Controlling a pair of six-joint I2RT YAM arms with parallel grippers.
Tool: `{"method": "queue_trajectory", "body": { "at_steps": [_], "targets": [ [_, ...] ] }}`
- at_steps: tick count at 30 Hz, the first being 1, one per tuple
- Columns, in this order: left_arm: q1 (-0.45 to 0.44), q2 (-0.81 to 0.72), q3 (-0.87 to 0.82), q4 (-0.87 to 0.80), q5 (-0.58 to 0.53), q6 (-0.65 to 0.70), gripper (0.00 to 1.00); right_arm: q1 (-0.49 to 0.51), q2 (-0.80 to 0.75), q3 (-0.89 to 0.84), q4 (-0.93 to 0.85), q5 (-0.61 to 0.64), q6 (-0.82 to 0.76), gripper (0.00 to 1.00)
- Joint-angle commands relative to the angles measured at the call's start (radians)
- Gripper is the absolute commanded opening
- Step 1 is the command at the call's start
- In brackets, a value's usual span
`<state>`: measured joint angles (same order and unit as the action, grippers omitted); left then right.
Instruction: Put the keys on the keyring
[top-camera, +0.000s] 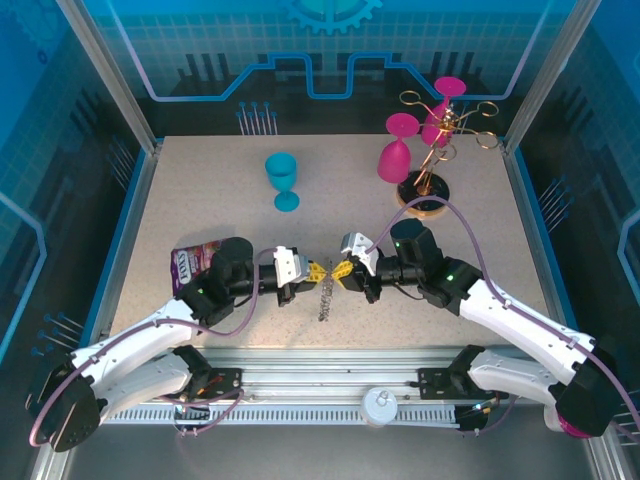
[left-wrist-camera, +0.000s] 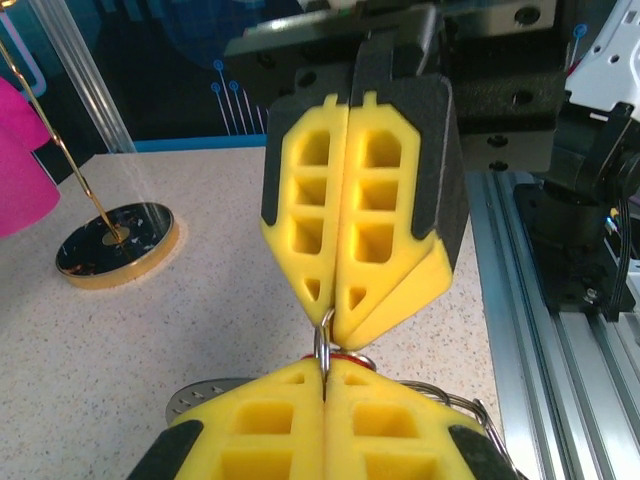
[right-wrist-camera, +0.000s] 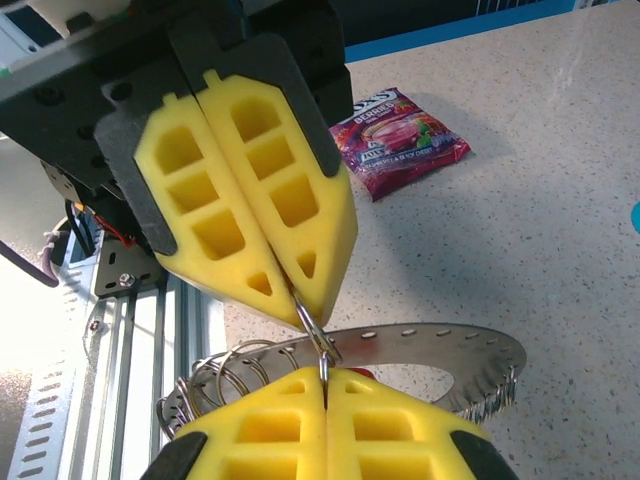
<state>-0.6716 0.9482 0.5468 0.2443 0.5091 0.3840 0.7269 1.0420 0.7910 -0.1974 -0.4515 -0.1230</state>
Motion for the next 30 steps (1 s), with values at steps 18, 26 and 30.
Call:
{"method": "queue_trajectory", "body": {
  "at_steps": [18,26,30],
  "targets": [
    [-0.007,-0.009,-0.037,0.178,0.035,-0.051,0.0,-0.028,-0.076,-0.068,0.116,-0.008,-0.1,0.42],
    [-0.009,0.003,-0.028,0.169,0.051,-0.049,0.0,-0.026,-0.028,-0.056,0.184,-0.06,-0.102,0.31],
    [-0.008,0.003,-0.027,0.173,0.056,-0.05,0.0,-0.024,0.001,-0.048,0.197,-0.081,-0.105,0.22]
  ]
}}
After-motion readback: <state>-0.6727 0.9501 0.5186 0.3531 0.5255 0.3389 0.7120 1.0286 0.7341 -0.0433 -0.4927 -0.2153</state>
